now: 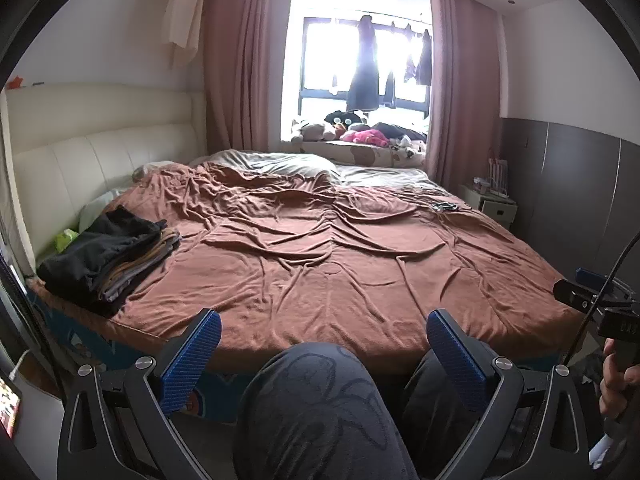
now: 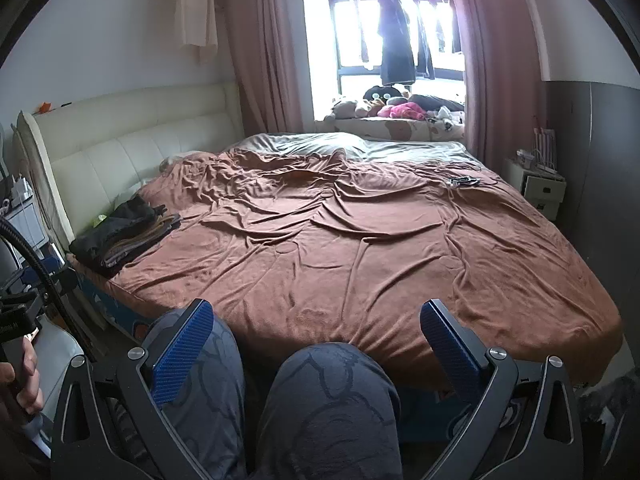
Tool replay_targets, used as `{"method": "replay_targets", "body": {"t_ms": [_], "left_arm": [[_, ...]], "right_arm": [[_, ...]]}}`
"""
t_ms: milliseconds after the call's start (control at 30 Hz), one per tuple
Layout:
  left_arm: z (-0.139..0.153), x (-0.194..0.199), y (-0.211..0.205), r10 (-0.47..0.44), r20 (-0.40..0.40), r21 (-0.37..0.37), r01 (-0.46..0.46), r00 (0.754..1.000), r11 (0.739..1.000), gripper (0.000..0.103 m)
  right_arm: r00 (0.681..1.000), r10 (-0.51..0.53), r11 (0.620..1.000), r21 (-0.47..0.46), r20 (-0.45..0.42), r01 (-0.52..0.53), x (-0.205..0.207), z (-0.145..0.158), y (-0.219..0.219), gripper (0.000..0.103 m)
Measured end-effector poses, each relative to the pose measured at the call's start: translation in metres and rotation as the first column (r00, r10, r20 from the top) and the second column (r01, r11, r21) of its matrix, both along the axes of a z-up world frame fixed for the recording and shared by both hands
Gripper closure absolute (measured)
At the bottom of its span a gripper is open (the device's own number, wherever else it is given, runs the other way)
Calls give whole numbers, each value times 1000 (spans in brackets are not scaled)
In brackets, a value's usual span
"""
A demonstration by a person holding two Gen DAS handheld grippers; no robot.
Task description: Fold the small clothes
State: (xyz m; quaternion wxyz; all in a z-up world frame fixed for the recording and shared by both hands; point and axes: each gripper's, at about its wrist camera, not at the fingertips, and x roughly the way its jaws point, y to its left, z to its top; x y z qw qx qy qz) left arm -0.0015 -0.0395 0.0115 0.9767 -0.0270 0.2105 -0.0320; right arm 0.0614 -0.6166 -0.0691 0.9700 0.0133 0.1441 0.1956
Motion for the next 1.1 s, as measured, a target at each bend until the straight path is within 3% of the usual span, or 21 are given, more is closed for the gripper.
{"method": "replay_targets", "body": {"t_ms": [1100], "left_arm": [[-1,-1,2,-5,-6,-1,5,1000,1000,0]], "right_arm": [[1000,-2,1000,-8,8,2,4,1,-11,0]]}}
